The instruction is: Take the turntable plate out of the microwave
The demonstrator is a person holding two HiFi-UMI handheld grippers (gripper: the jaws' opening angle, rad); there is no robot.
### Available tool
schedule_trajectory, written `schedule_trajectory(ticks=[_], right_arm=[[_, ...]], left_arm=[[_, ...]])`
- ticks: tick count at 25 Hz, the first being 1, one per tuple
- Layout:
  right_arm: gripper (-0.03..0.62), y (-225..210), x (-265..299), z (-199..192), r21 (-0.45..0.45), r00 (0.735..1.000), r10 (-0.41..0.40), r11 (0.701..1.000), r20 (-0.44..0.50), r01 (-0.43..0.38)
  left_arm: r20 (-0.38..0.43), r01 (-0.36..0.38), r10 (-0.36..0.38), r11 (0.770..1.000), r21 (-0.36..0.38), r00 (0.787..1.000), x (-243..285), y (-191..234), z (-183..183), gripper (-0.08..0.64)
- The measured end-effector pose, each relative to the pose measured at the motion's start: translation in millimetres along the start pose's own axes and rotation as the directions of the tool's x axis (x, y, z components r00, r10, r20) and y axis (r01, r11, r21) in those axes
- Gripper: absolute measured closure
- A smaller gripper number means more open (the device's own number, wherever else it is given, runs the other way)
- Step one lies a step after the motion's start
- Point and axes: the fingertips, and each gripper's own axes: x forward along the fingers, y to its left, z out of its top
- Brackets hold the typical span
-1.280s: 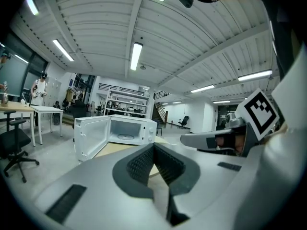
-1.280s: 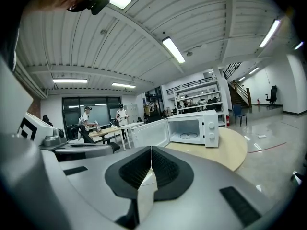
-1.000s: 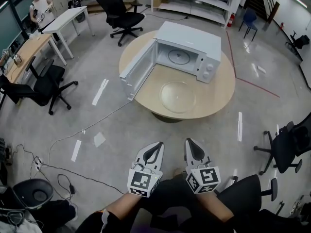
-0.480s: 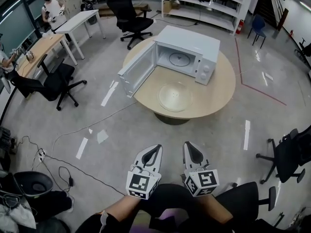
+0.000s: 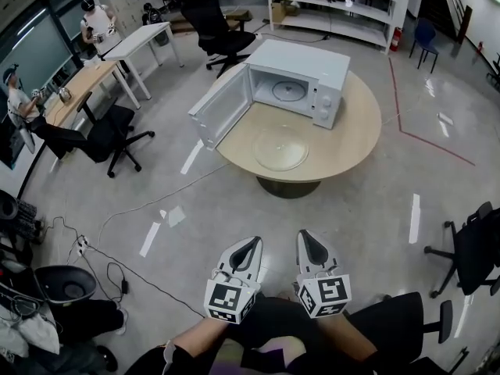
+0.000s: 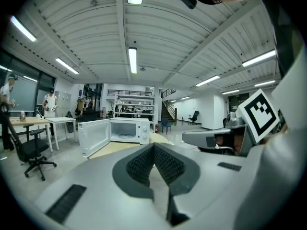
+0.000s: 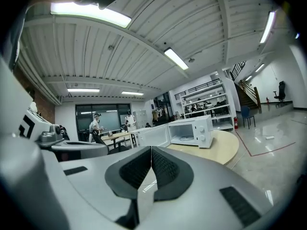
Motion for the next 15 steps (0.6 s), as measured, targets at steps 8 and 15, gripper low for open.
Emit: schedule_trajectory(ticks=[8,15], right_arm=[[0.572,8.8,-24.6,-18.9,-0.047,0.998,0.039,0.998,-0.048,-0.041],[0.574,12.5,-29.6,-26.2,-0.05,0.996,0.048,0.997,-0.071,-0.052]], left_arm=[[0.015,-0.036,0.037,0.999,-0.029,0.999,-6.8,-15.6,-13.9,0.514],[0.006,-0.049,0.049,0.997,-0.052,0.999,-14.1,-17.0,-25.7,0.514]])
